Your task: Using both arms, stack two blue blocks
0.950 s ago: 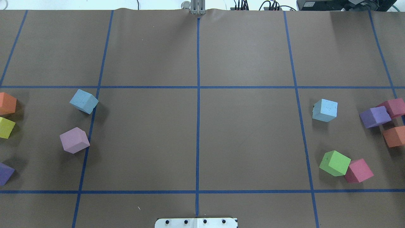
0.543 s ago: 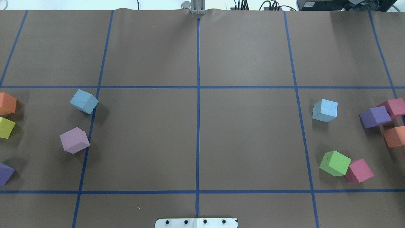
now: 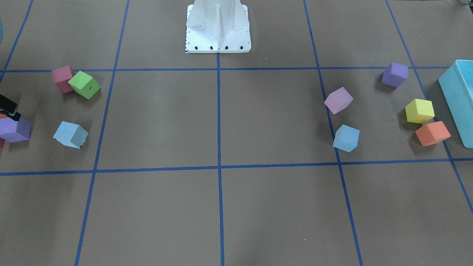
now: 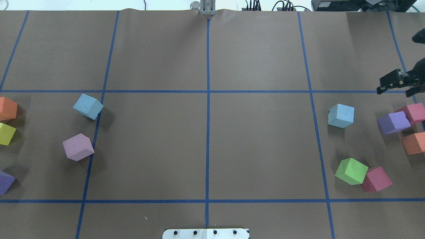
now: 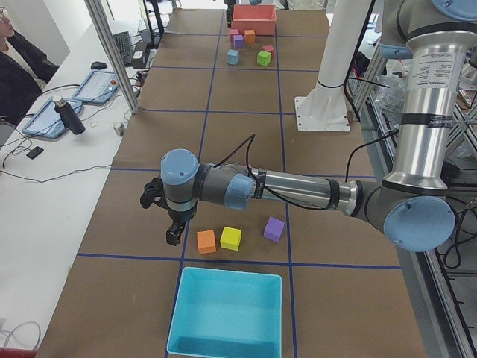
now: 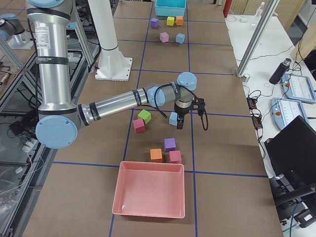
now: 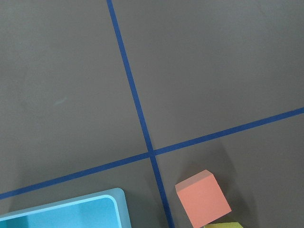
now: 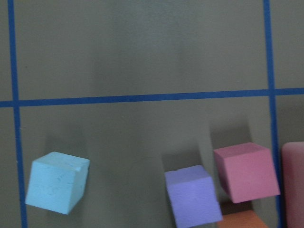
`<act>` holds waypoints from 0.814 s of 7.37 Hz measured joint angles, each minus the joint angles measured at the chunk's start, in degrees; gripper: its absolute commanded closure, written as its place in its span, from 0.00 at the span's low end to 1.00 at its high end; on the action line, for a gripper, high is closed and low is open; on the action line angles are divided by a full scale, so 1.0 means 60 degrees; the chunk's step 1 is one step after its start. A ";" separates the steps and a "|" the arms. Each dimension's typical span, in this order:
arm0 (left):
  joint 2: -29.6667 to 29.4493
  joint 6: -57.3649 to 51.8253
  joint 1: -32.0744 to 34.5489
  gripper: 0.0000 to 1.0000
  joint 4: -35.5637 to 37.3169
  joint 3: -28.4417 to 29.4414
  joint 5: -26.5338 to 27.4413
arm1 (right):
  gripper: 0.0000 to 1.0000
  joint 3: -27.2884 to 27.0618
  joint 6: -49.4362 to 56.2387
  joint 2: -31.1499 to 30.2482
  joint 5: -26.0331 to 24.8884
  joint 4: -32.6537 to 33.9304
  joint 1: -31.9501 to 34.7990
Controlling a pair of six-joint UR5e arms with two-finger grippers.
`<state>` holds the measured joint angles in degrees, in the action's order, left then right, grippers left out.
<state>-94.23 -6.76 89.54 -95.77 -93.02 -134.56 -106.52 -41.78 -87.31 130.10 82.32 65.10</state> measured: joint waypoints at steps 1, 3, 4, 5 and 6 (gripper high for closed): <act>0.0001 0.0000 -0.0003 0.02 -0.0003 0.0016 -0.0001 | 0.00 0.0091 -0.1384 0.0045 -0.0744 -0.0906 -0.0982; 0.0002 -0.0006 -0.0001 0.02 -0.0005 0.0022 -0.0001 | 0.00 0.0384 -0.2413 0.0114 -0.1647 -0.1659 -0.2075; 0.0002 -0.0007 -0.0004 0.02 -0.0005 0.0019 -0.0001 | 0.00 0.0538 -0.2498 0.0138 -0.1829 -0.1750 -0.2309; 0.0002 -0.0008 -0.0008 0.02 -0.0005 0.0013 -0.0001 | 0.00 0.0680 -0.2512 0.0150 -0.1988 -0.1780 -0.2461; 0.0002 -0.0008 -0.0007 0.02 -0.0005 0.0008 -0.0001 | 0.00 0.0836 -0.2514 0.0185 -0.2105 -0.1790 -0.2584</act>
<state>-94.22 -6.81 89.49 -95.80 -92.98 -134.56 -101.51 -56.87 -86.20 117.47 71.57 49.60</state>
